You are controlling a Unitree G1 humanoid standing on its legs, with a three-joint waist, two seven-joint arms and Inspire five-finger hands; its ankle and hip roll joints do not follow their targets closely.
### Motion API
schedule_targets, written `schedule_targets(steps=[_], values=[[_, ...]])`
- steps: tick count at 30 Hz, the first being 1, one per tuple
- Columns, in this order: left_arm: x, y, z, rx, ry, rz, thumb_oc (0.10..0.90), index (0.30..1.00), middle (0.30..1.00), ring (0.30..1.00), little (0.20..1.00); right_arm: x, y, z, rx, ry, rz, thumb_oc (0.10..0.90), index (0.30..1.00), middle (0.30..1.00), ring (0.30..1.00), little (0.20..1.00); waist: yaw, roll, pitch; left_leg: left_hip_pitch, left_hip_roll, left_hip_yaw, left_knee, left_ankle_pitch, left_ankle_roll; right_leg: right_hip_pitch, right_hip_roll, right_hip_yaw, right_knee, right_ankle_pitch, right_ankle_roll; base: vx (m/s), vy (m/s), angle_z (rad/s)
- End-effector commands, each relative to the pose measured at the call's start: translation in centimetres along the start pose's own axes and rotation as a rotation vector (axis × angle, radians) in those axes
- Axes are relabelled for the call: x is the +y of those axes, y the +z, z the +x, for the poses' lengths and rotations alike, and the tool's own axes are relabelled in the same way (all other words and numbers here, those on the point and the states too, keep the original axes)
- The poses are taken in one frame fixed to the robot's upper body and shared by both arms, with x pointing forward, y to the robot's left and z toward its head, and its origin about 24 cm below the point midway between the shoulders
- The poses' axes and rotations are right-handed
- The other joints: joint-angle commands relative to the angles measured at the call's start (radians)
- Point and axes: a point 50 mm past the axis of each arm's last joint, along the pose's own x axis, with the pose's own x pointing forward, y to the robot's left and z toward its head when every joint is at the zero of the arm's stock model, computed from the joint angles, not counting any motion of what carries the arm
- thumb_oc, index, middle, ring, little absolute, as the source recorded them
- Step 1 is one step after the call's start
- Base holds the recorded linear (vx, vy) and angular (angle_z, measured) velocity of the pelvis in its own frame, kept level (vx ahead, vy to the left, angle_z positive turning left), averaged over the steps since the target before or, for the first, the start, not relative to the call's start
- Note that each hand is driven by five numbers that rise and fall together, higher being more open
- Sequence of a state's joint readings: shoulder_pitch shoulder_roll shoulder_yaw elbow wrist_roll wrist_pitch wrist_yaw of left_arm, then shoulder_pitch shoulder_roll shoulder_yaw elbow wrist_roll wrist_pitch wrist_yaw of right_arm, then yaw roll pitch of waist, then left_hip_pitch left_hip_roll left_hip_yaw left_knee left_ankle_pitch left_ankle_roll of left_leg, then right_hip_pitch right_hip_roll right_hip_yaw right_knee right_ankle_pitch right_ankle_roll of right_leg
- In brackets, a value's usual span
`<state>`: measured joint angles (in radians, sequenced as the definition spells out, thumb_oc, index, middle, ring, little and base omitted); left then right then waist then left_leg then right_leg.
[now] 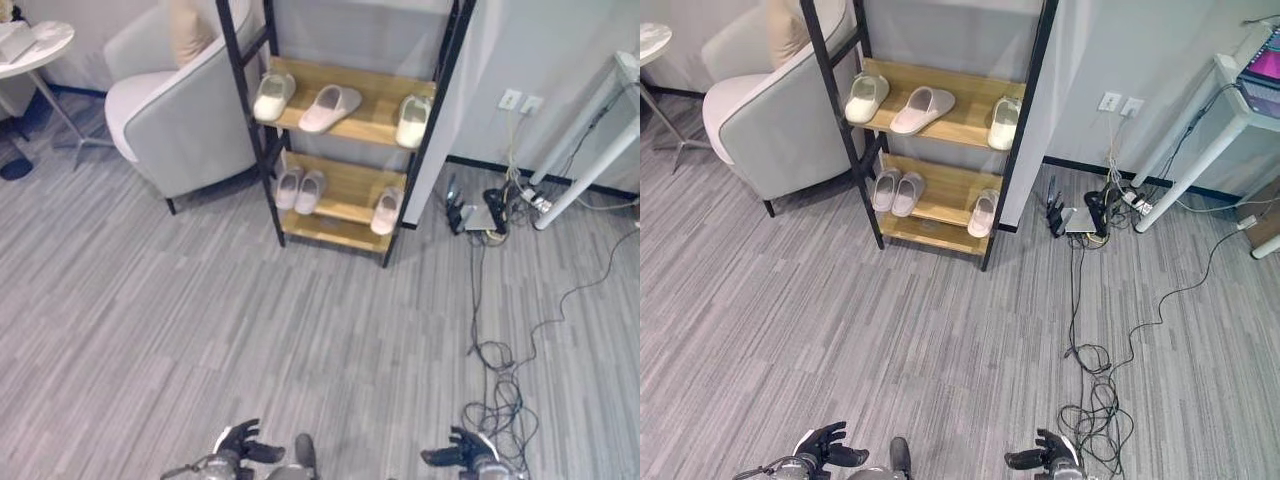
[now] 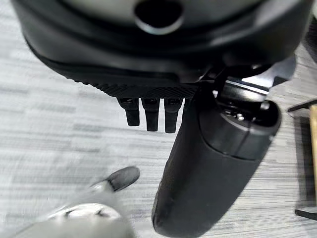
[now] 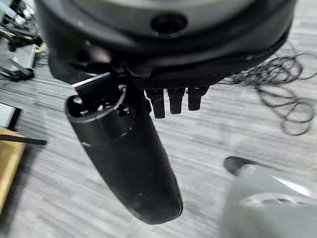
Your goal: Arrange the slippers neatly on the shoe rack.
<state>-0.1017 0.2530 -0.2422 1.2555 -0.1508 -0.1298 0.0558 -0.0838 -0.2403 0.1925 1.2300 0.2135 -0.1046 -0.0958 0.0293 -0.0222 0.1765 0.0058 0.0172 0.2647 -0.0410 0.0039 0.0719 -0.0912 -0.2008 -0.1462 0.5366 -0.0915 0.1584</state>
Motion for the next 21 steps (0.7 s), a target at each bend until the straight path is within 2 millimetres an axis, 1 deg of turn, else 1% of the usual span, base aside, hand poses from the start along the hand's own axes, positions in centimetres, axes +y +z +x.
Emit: schedule_targets(steps=[1, 2, 3, 4, 5, 6, 7, 9, 10, 11, 12, 13, 14, 15, 16, 17, 18, 19, 20, 21], values=[[0.1, 0.3, 0.0, -0.028, 0.011, -0.001, 0.800, 0.900, 0.900, 0.900, 0.900, -1.5, 1.3, 0.1, -0.073, -0.031, -0.017, 0.800, 0.900, 0.900, 0.900, 0.900, -0.005, 0.014, -0.016, -0.049, -0.011, -0.088, 0.131, -0.063, -0.038, -0.024, 0.052, -0.028, -0.043, 0.117, -0.005, 0.23, -0.002, 0.28], [0.0, 0.7, 0.1, -0.042, 0.009, -0.001, 0.800, 0.900, 0.900, 0.900, 0.900, -1.5, 1.3, 0.1, -0.073, -0.034, -0.021, 0.800, 0.900, 0.900, 0.900, 0.900, -0.019, 0.019, -0.011, -0.022, -0.016, -0.103, 0.119, -0.072, -0.039, -0.048, 0.059, -0.035, -0.073, 0.099, -0.013, 0.35, -0.043, 0.35], [-0.1, 1.5, 0.2, -0.069, 0.001, 0.017, 0.800, 0.900, 0.900, 0.900, 0.900, -1.7, 1.3, 0.1, -0.071, -0.037, -0.028, 0.800, 0.900, 0.900, 0.900, 0.900, -0.039, 0.018, -0.012, 0.018, -0.029, -0.125, 0.101, -0.096, -0.043, -0.091, 0.070, -0.039, -0.179, 0.080, -0.026, 0.48, -0.063, 0.26], [-0.2, 2.0, 0.2, -0.086, 0.002, 0.026, 0.800, 0.900, 0.900, 0.900, 0.900, -1.8, 1.3, 0.1, -0.074, -0.038, -0.034, 0.800, 0.900, 0.900, 0.900, 0.900, -0.059, 0.014, -0.005, 0.050, -0.039, -0.142, 0.091, -0.108, -0.045, -0.134, 0.084, -0.034, -0.237, 0.096, -0.030, 0.38, -0.054, 0.23], [-0.2, 1.9, 0.2, -0.085, 0.001, 0.026, 0.800, 0.900, 0.900, 0.900, 0.900, -1.8, 1.3, 0.1, -0.073, -0.038, -0.034, 0.800, 0.900, 0.900, 0.900, 0.900, -0.061, 0.018, -0.003, 0.057, -0.036, -0.144, 0.090, -0.114, -0.046, -0.128, 0.086, -0.036, -0.236, 0.091, -0.030, 0.28, -0.054, 0.15], [-0.3, 2.3, 0.3, -0.098, -0.004, 0.032, 0.800, 0.900, 0.900, 0.900, 0.900, -1.9, 1.3, 0.1, -0.072, -0.037, -0.037, 0.800, 0.900, 0.900, 0.900, 0.900, -0.072, 0.013, -0.003, 0.081, -0.045, -0.163, 0.080, -0.126, -0.049, -0.140, 0.093, -0.027, -0.301, 0.106, -0.024, 0.40, -0.082, 0.30], [-0.2, 3.0, 0.3, -0.125, 0.001, 0.035, 0.800, 0.900, 0.900, 0.900, 0.900, -2.1, 1.0, 0.0, -0.063, -0.039, -0.043, 0.800, 0.900, 0.900, 0.900, 0.900, -0.097, 0.007, -0.003, 0.127, -0.058, -0.194, 0.065, -0.146, -0.057, -0.172, 0.108, -0.002, -0.396, 0.144, -0.014, 0.48, -0.103, 0.26], [-0.3, 3.1, 0.4, -0.128, 0.000, 0.037, 0.800, 0.900, 0.900, 0.900, 0.900, -2.2, 0.8, 0.0, -0.058, -0.042, -0.045, 0.800, 0.900, 0.900, 0.900, 0.900, -0.103, 0.011, -0.001, 0.147, -0.054, -0.205, 0.062, -0.157, -0.061, -0.174, 0.110, -0.009, -0.403, 0.152, -0.011, 0.26, -0.067, 0.44], [-0.4, 3.2, 0.4, -0.134, -0.006, 0.044, 0.800, 0.900, 0.900, 0.900, 0.900, -2.3, 0.4, -0.1, -0.050, -0.047, -0.046, 0.800, 0.900, 0.900, 0.900, 0.900, -0.104, 0.008, -0.007, 0.156, -0.059, -0.208, 0.067, -0.170, -0.064, -0.154, 0.105, -0.016, -0.423, 0.152, -0.011, 0.27, -0.128, 0.70], [-0.8, 3.0, 0.3, -0.130, -0.014, 0.059, 0.800, 0.900, 0.900, 0.900, 0.900, -2.3, -0.4, -0.3, -0.030, -0.043, -0.047, 0.800, 0.900, 0.900, 0.900, 0.900, -0.111, 0.011, -0.028, 0.169, -0.050, -0.221, 0.085, -0.168, -0.077, -0.127, 0.123, -0.002, -0.418, 0.145, -0.034, 0.27, -0.130, 0.67], [-0.8, 3.0, 0.3, -0.130, -0.014, 0.059, 0.800, 0.900, 0.900, 0.900, 0.900, -2.3, -0.5, -0.3, -0.030, -0.043, -0.047, 0.800, 0.900, 0.900, 0.900, 0.900, -0.112, 0.012, -0.028, 0.170, -0.049, -0.222, 0.085, -0.169, -0.078, -0.125, 0.124, -0.004, -0.417, 0.144, -0.035, 0.28, -0.130, 0.66], [-1.0, 3.0, 0.3, -0.130, -0.022, 0.057, 0.800, 0.900, 0.900, 0.900, 0.900, -2.5, -0.9, -0.4, -0.016, -0.048, -0.045, 0.800, 0.900, 0.900, 0.900, 0.900, -0.111, 0.017, -0.033, 0.164, -0.040, -0.228, 0.114, -0.149, -0.095, -0.110, 0.131, -0.007, -0.420, 0.140, -0.043, 0.09, -0.045, 0.69], [-1.0, 3.0, 0.3, -0.130, -0.022, 0.057, 0.800, 0.900, 0.900, 0.900, 0.900, -2.5, -0.9, -0.4, -0.016, -0.048, -0.045, 0.800, 0.900, 0.900, 0.900, 0.900, -0.111, 0.017, -0.033, 0.164, -0.040, -0.228, 0.114, -0.149, -0.095, -0.109, 0.131, -0.007, -0.420, 0.140, -0.043, 0.21, -0.169, 0.45], [-1.4, 3.2, 0.3, -0.138, -0.036, 0.054, 0.800, 0.900, 0.900, 0.900, 0.900, -2.4, -1.1, -0.4, -0.013, -0.047, -0.035, 0.800, 0.900, 0.900, 0.900, 0.900, -0.108, 0.015, -0.033, 0.119, -0.023, -0.220, 0.244, -0.090, -0.141, -0.067, 0.139, -0.014, -0.432, 0.127, -0.065, 0.17, -0.176, 0.23], [-1.6, 3.4, 0.3, -0.145, -0.044, 0.055, 0.800, 0.900, 0.900, 0.900, 0.900, -2.5, -1.0, -0.4, -0.014, -0.052, -0.027, 0.800, 0.900, 0.900, 0.900, 0.900, -0.103, 0.005, -0.025, 0.063, -0.009, -0.209, 0.347, -0.049, -0.160, -0.041, 0.134, -0.011, -0.440, 0.116, -0.078, 0.28, -0.282, -0.03], [-1.8, 3.7, 0.3, -0.154, -0.053, 0.059, 0.800, 0.900, 0.900, 0.900, 0.900, -2.7, -1.0, -0.4, -0.014, -0.058, -0.020, 0.800, 0.900, 0.900, 0.900, 0.900, -0.090, -0.013, -0.015, -0.003, 0.021, -0.175, 0.476, -0.002, -0.166, 0.003, 0.138, -0.011, -0.457, 0.095, -0.103, 0.20, -0.214, 0.01], [-1.9, 3.7, 0.3, -0.149, -0.053, 0.060, 0.800, 0.900, 0.900, 0.900, 0.900, -2.8, -0.8, -0.4, -0.018, -0.062, -0.020, 0.800, 0.900, 0.900, 0.900, 0.900, -0.084, -0.022, -0.010, -0.036, 0.036, -0.156, 0.543, 0.015, -0.169, 0.025, 0.137, -0.013, -0.463, 0.082, -0.115, 0.24, -0.201, -0.11], [-1.9, 3.5, 0.3, -0.143, -0.053, 0.066, 0.800, 0.900, 0.900, 0.900, 0.900, -2.8, -0.8, -0.4, -0.014, -0.062, -0.018, 0.800, 0.900, 0.900, 0.900, 0.900, -0.082, -0.028, -0.009, -0.056, 0.058, -0.131, 0.567, 0.018, -0.165, 0.042, 0.135, -0.014, -0.466, 0.070, -0.123, 0.22, -0.123, -0.14], [-2.0, 3.3, 0.3, -0.137, -0.056, 0.072, 0.800, 0.900, 0.900, 0.900, 0.900, -2.8, -0.9, -0.4, -0.014, -0.064, -0.013, 0.800, 0.900, 0.900, 0.900, 0.900, -0.074, -0.035, -0.008, -0.092, 0.069, -0.108, 0.568, 0.011, -0.157, 0.064, 0.133, -0.013, -0.472, 0.060, -0.126, 0.17, -0.060, -0.09], [-2.0, 3.3, 0.3, -0.137, -0.056, 0.072, 0.800, 0.900, 0.900, 0.900, 0.900, -2.8, -0.9, -0.4, -0.013, -0.064, -0.013, 0.800, 0.900, 0.900, 0.900, 0.900, -0.072, -0.032, -0.007, -0.092, 0.073, -0.108, 0.576, 0.005, -0.156, 0.065, 0.136, -0.012, -0.471, 0.059, -0.126, 0.25, -0.039, -0.01]])
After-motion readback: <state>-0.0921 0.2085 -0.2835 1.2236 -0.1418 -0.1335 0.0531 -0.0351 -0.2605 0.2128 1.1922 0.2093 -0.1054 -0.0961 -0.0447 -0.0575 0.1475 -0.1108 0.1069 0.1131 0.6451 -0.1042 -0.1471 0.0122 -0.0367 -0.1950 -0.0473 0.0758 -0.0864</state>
